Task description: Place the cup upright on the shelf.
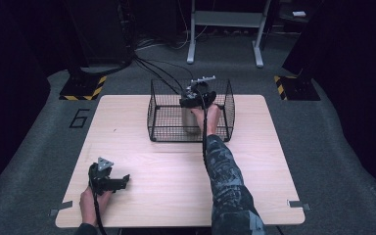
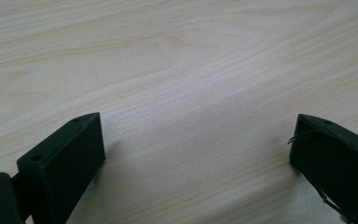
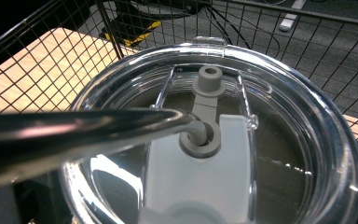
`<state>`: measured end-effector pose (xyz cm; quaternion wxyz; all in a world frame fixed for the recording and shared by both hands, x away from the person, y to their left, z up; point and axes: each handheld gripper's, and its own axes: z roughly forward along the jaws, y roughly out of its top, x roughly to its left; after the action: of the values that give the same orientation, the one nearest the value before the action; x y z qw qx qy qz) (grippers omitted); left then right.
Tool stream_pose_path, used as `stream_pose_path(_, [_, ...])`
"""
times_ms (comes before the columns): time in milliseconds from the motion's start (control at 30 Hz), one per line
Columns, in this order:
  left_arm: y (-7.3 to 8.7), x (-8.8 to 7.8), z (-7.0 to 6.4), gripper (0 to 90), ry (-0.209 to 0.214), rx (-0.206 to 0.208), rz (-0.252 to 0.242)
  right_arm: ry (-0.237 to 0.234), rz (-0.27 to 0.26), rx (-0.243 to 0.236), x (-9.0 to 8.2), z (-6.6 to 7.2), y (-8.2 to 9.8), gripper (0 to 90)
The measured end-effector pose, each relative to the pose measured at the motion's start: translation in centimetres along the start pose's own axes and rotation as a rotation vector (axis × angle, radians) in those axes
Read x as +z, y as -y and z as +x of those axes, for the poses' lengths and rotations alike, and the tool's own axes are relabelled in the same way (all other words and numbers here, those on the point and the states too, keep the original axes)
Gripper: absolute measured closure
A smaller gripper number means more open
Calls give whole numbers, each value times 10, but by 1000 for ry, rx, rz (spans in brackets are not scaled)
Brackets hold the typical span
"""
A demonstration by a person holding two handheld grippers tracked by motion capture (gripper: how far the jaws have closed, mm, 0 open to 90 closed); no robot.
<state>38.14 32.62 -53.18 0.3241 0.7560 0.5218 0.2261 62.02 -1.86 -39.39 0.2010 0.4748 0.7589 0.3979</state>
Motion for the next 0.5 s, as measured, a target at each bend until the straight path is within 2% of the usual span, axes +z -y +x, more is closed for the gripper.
stream_pose_path(33, [0,0,0,30,0,0,0,0,2,-14,1,-1,1,33])
stream_pose_path(133, [0,0,0,30,0,0,0,2,8,6,3,1,2,33])
stream_pose_path(233, [0,0,0,30,0,0,0,4,-3,-7,4,1,3,33])
stream_pose_path(267, [0,0,0,30,0,0,0,6,1,3,4,3,3,33])
stream_pose_path(300, [0,0,0,30,0,0,0,8,-4,-27,4,1,3,33])
stream_pose_path(333, [0,0,0,30,0,0,0,11,-3,-9,5,3,2,33])
stream_pose_path(500, [0,0,0,30,0,0,0,3,-13,-30,6,2,5,32])
